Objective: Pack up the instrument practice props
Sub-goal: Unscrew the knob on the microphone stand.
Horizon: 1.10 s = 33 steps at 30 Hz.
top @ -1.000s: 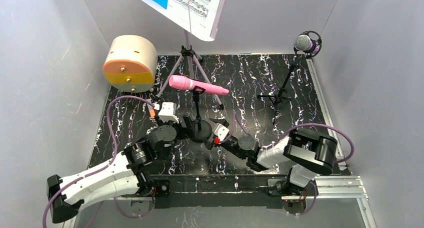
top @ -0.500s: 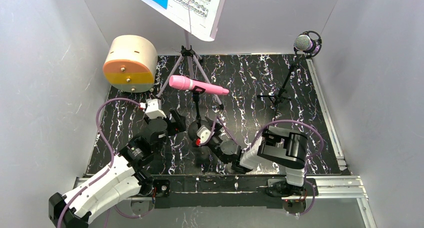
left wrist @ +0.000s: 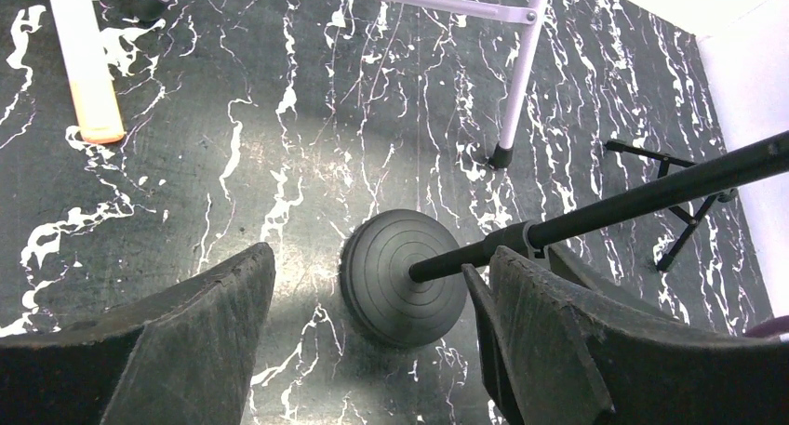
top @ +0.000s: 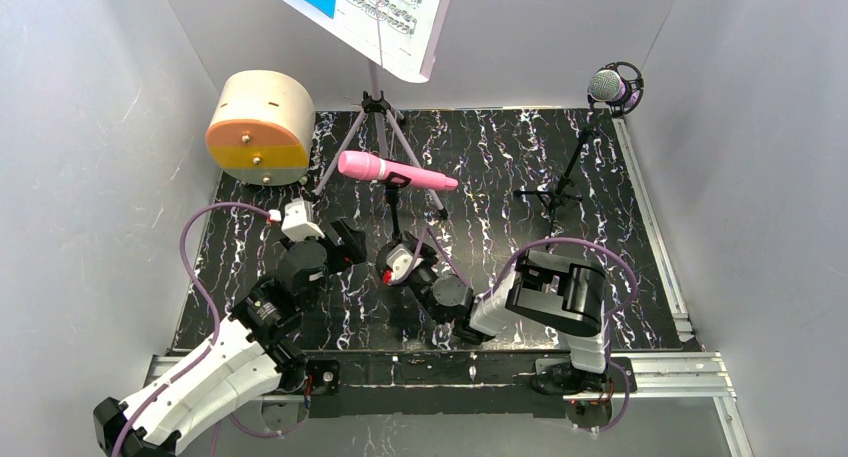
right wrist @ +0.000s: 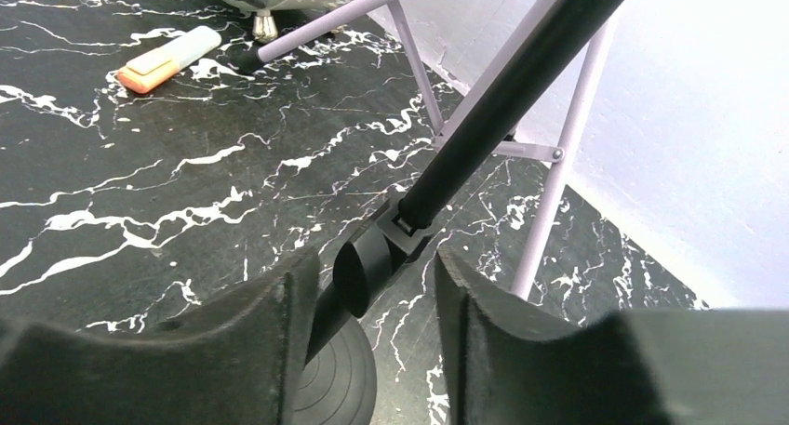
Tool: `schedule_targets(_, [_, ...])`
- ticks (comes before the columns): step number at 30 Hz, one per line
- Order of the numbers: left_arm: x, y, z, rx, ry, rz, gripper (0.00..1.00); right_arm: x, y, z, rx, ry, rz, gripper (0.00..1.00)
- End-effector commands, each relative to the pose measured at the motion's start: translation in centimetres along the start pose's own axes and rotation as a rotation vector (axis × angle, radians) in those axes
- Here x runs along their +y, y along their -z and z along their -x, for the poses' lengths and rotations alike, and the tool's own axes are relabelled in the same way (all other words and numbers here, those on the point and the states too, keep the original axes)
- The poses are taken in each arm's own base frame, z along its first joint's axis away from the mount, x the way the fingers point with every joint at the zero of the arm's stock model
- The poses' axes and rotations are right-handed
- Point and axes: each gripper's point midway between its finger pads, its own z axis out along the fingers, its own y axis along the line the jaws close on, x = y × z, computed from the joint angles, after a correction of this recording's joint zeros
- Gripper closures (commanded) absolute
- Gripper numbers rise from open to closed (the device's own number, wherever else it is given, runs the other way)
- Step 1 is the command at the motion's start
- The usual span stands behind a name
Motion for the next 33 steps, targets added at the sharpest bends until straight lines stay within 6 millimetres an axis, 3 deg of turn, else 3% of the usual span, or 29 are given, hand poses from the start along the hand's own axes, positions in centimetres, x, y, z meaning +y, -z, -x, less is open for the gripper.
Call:
schedule_targets(1, [-0.5, -0.1, 0.1, -0.003, -0.005, -0.026, 0.17, -4.0, 0.5, 6.3, -0.24, -0.191, -0.138, 0.5])
schedule_targets(8, [-2.6, -0.2, -0.3, 0.033, -0.028, -0.123, 0.17, -4.6, 1.3, 5.9, -0.236, -0.219, -0.042, 0.76])
schedule_targets(11, [-3.4, -0.3, -0.4, 0.039, -0.042, -0.167, 0.17, -3.8, 1.5, 5.6, -0.224, -0.243, 0.086, 0.88])
schedule_targets(13, [-3.9, -0.3, -0.3, 0.037, -0.046, -0.189, 0.17, -3.8, 1.5, 5.7, -0.217, -0.266, 0.154, 0.91])
schedule_targets(17, [-4.2, -0.4, -0.3, 0.039, -0.058, -0.197, 0.17, -3.9, 2.2, 5.7, -0.206, -0.265, 0.21, 0.83])
schedule_targets(20, [-4.0, -0.5, -0.1, 0.038, -0.059, -0.176, 0.17, -3.0, 2.7, 5.1, -0.177, -0.276, 0.262, 0.65])
schedule_targets(25, [-2.9, -0.8, -0.1, 0.035, -0.054, -0.114, 0.17, -1.9, 2.7, 4.6, -0.138, -0.33, 0.276, 0.48])
schedule_targets(33, [-1.6, -0.6, 0.2, 0.03, -0.062, -0.048, 0.16, -1.3, 0.7, 4.8, -0.099, -0.338, 0.136, 0.38])
